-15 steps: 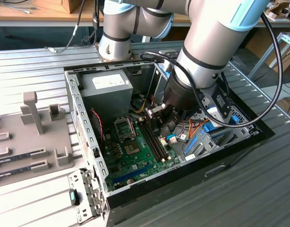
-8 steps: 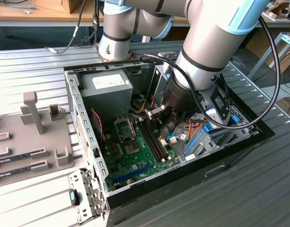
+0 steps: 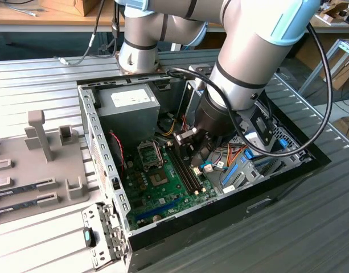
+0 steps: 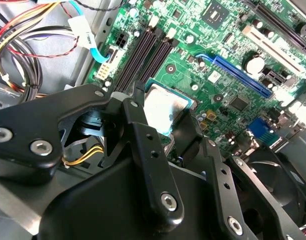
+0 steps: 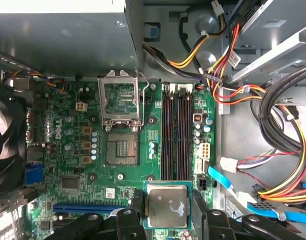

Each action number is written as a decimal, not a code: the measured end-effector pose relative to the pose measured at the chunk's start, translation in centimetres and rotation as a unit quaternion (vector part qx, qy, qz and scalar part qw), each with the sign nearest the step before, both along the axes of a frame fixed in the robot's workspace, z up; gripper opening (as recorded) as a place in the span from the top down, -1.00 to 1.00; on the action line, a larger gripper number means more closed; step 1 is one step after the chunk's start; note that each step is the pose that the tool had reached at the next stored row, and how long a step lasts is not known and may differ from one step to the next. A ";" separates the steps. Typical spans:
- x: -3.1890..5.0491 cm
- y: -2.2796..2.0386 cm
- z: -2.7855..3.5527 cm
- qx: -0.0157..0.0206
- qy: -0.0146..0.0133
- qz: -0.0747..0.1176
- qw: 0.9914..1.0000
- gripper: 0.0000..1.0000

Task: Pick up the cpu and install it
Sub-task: 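Pick up the cpu and move it towards the insertion slot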

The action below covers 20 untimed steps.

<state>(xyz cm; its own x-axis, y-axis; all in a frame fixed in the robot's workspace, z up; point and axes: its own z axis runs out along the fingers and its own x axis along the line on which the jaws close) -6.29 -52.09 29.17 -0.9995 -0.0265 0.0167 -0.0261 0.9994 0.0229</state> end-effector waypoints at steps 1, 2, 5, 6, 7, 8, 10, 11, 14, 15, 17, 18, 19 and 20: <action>0.00 0.14 -0.01 0.000 0.000 0.000 1.000 0.05; 0.00 0.38 -0.02 0.000 0.000 0.000 1.000 0.05; 0.01 0.89 -0.05 0.000 0.000 0.000 1.000 0.05; 0.00 1.04 -0.05 0.000 0.000 0.000 1.000 0.05; 0.00 1.16 -0.05 0.000 0.000 0.000 1.000 0.05; 0.00 1.30 -0.05 0.000 0.000 0.000 1.000 0.05; 0.00 1.55 -0.05 0.000 0.000 0.000 1.000 0.05; 0.00 1.74 -0.06 0.000 0.000 0.000 1.000 0.05; 0.00 2.12 -0.05 0.000 0.000 0.000 1.000 0.05; 0.00 2.21 -0.06 0.000 0.000 0.000 1.000 0.05; 0.01 2.51 -0.06 0.000 0.000 0.000 1.000 0.05; 0.01 2.57 -0.06 0.000 0.000 0.000 1.000 0.05; 0.01 2.64 -0.06 0.000 0.000 0.000 1.000 0.05; 0.01 2.69 -0.06 0.000 0.000 0.000 1.000 0.05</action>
<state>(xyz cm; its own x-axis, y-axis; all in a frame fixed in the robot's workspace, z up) -6.28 -49.40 29.11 -0.9995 -0.0266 0.0168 -0.0262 0.9994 0.0229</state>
